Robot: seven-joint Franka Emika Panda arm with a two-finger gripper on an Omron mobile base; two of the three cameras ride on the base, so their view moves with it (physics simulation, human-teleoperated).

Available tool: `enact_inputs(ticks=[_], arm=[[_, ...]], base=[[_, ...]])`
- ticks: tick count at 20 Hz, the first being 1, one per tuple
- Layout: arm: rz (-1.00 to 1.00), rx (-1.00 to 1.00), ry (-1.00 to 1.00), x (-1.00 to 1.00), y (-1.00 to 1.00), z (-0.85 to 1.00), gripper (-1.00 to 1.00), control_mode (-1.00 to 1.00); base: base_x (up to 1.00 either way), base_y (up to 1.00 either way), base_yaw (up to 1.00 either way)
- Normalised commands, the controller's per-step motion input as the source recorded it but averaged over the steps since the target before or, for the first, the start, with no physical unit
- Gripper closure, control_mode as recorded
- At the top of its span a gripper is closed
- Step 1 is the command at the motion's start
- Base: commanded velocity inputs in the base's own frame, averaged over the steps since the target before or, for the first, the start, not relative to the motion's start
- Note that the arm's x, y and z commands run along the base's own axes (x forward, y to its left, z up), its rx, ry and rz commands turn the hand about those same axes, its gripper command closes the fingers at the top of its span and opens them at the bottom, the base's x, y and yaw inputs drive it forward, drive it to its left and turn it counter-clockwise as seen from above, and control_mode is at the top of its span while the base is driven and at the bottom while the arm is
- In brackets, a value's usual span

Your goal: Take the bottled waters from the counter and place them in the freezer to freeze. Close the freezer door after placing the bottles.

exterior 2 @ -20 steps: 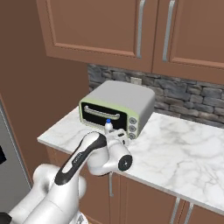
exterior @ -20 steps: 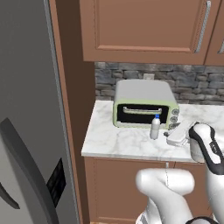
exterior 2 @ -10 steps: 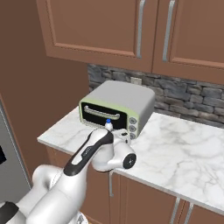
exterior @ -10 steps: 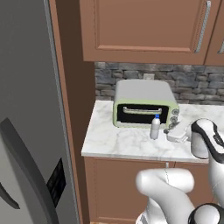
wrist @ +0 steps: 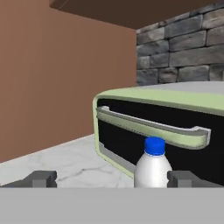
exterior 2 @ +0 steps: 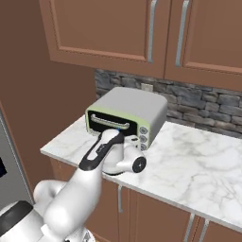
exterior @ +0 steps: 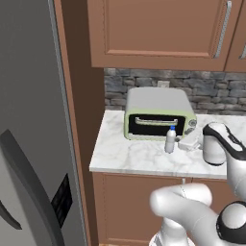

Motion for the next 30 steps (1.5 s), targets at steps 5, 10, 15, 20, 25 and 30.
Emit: enact_inputs(ticks=[5,10,15,20,25,30], arm=[[0.0,0.0,0.0,0.22,-0.02,-0.13,-1.0,-1.0],[0.0,0.0,0.0,0.26,-0.02,-0.2,-1.0,-1.0],[0.0,0.0,0.0,0.3,-0.08,-0.14,-1.0,-1.0],[0.0,0.0,0.0,0.22,-0.11,-0.08,-1.0,-1.0],[0.0,0.0,0.0,0.13,-0.01,-0.17,-1.0,-1.0],[0.0,0.0,0.0,0.07,0.0,-0.23,-1.0,-1.0]], base=[[0.0,0.0,0.0],[0.0,0.0,0.0],[0.0,0.0,0.0],[0.0,0.0,0.0],[0.0,0.0,0.0],[0.0,0.0,0.0]])
